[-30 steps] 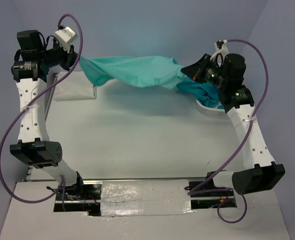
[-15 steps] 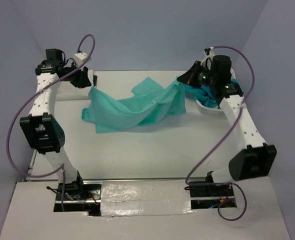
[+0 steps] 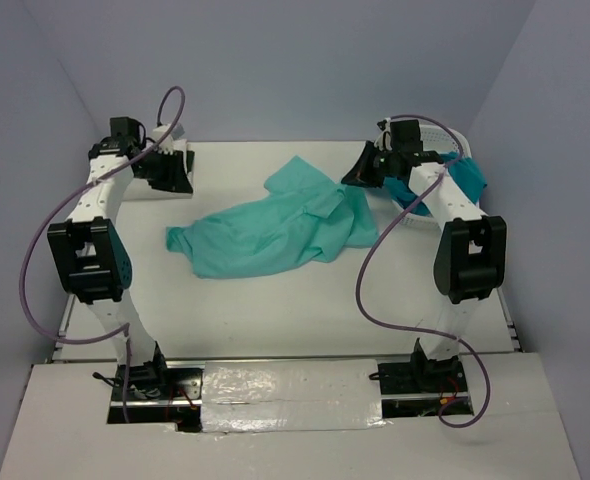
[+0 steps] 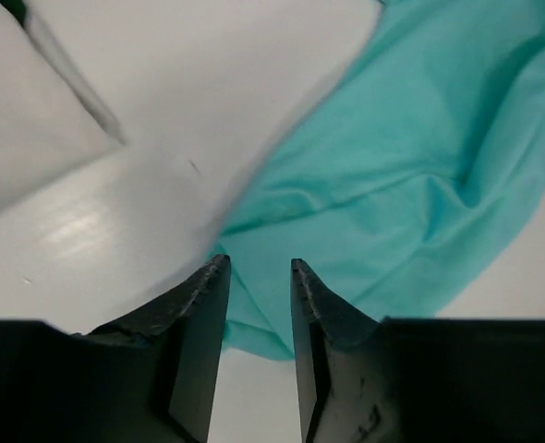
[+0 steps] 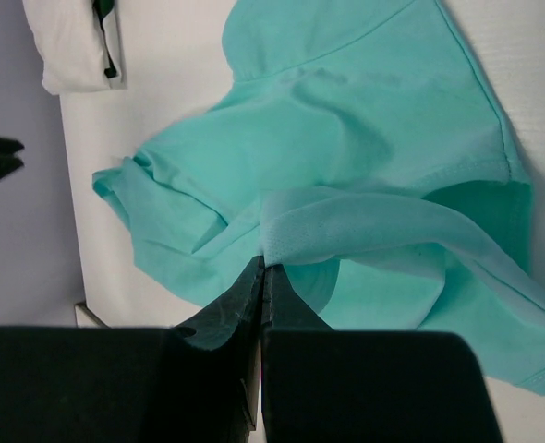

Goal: Fold and stack the t-shirts
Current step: Flatten out the tshirt

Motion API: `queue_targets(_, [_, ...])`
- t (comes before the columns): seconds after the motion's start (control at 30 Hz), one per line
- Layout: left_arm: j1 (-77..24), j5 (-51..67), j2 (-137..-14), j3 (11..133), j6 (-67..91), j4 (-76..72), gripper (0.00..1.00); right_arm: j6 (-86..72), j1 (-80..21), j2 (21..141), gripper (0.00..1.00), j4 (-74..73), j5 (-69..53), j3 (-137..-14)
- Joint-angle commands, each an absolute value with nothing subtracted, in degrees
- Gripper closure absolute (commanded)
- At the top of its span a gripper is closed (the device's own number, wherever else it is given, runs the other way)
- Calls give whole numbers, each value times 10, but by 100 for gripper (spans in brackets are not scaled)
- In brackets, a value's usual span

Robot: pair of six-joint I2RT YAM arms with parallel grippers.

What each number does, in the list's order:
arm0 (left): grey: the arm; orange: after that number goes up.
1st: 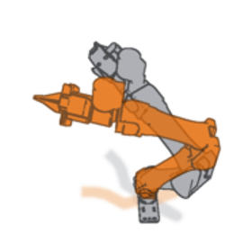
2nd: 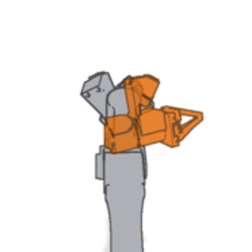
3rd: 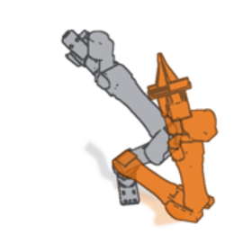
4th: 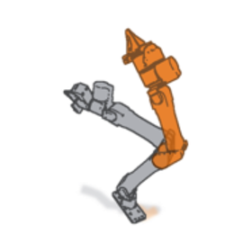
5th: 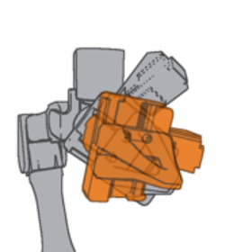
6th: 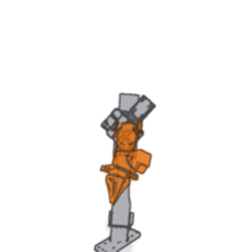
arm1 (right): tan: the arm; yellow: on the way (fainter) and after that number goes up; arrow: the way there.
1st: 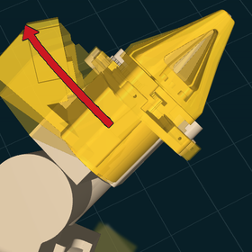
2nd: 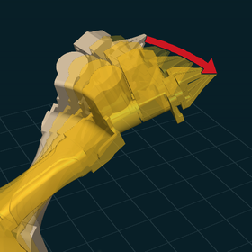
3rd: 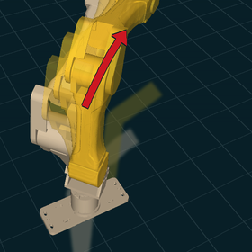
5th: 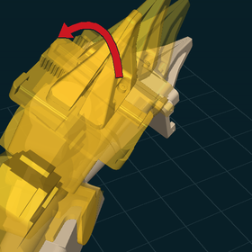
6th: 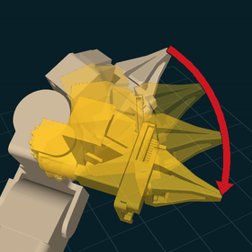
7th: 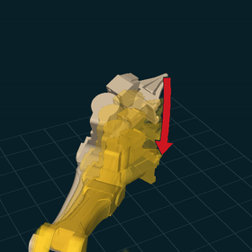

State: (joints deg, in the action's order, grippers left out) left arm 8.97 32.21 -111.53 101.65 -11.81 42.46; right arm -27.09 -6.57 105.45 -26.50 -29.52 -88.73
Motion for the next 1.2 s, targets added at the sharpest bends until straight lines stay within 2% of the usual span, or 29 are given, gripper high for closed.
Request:
queue_targets(0.0, [43, 324, -1083, 932, -106, 482, 55, -258, -67, 1025, 100, -248, -293, -895])
queue_targets(0.27, [34, 281, -1101, 861, -91, 513, 46, -240, -67, 1008, 100, -256, -273, -871])
queue_targets(0.8, [28, 184, -1084, 796, -87, 504, 45, -221, -67, 988, 100, -259, -249, -852])
queue_targets(0.97, [28, 201, -1081, 785, -87, 491, 43, -219, -66, 987, 100, -258, -242, -850])
queue_targets(1.07, [28, 227, -1087, 774, -83, 476, 45, -218, -67, 990, 100, -262, -241, -852])
queue_targets(1.17, [27, 252, -1098, 779, -70, 461, 52, -217, -68, 991, 100, -264, -241, -853])
